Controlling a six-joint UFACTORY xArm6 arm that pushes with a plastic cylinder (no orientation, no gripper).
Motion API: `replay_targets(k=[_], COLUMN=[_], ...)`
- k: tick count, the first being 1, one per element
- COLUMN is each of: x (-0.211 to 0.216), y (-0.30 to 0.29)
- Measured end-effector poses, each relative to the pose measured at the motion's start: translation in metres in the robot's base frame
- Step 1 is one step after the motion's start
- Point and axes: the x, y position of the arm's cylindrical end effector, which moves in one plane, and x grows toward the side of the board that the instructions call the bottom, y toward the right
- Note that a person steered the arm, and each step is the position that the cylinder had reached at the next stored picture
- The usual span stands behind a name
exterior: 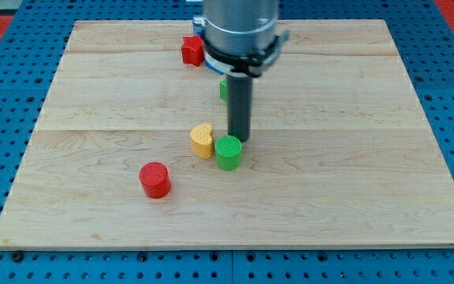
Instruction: Push the green circle slightly to the left
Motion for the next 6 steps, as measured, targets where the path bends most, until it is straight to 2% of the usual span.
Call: replay_targets(k=[1, 2, 4, 6], x=[0.014, 0.041, 0.039, 0.014], y=[0.035, 0.018, -0.084, -0.046])
